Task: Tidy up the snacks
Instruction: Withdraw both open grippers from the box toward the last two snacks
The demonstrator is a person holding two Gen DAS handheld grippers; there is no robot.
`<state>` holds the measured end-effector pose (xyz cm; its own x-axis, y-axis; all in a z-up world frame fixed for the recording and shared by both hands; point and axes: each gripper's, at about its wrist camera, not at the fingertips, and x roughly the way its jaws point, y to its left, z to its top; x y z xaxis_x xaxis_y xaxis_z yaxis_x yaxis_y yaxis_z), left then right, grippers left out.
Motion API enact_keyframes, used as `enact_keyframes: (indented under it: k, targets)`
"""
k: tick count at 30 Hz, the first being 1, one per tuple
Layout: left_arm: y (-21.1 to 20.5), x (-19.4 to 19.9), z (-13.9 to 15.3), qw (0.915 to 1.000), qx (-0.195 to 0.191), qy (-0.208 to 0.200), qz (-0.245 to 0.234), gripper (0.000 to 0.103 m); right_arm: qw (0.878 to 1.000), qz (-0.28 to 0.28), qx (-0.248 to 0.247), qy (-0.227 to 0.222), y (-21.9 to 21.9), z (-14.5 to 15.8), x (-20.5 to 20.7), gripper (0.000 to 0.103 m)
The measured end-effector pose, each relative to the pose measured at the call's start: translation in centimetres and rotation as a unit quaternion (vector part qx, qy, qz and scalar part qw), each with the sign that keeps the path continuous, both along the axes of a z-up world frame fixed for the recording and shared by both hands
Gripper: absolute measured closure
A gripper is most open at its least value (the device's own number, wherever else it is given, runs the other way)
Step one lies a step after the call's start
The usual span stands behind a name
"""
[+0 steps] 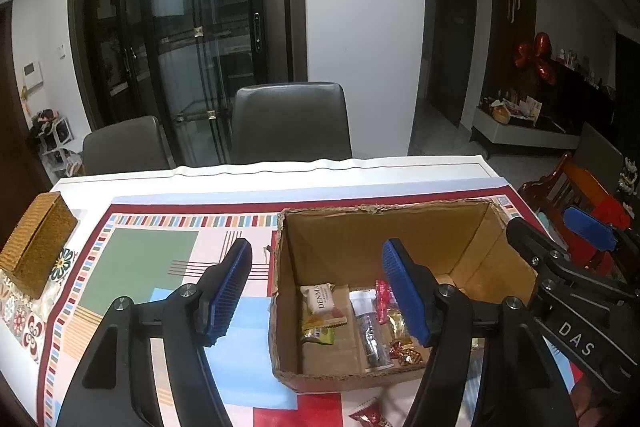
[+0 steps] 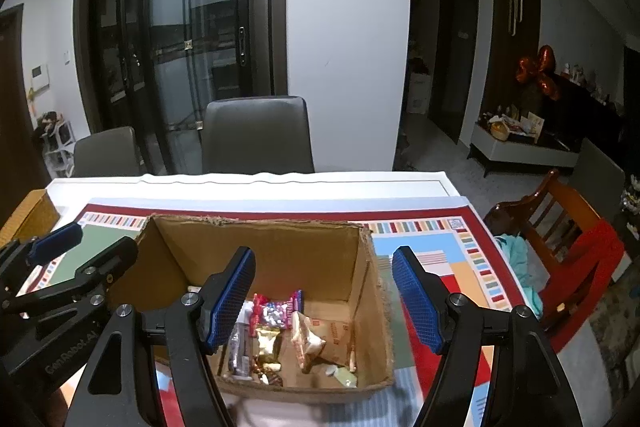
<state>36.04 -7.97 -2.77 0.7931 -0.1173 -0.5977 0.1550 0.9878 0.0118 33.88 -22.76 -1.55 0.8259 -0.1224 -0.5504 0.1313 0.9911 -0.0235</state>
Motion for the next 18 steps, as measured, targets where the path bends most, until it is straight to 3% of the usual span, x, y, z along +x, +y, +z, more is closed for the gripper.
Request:
enact_keyframes:
  k: [18]
  targets:
    - [-1.3, -2.9, 0.9, 0.9999, 0.002, 0.0, 0.012, 0.034, 0.999, -0.037, 0.005, -0.015, -3.5, 1.1, -3.7, 0.031]
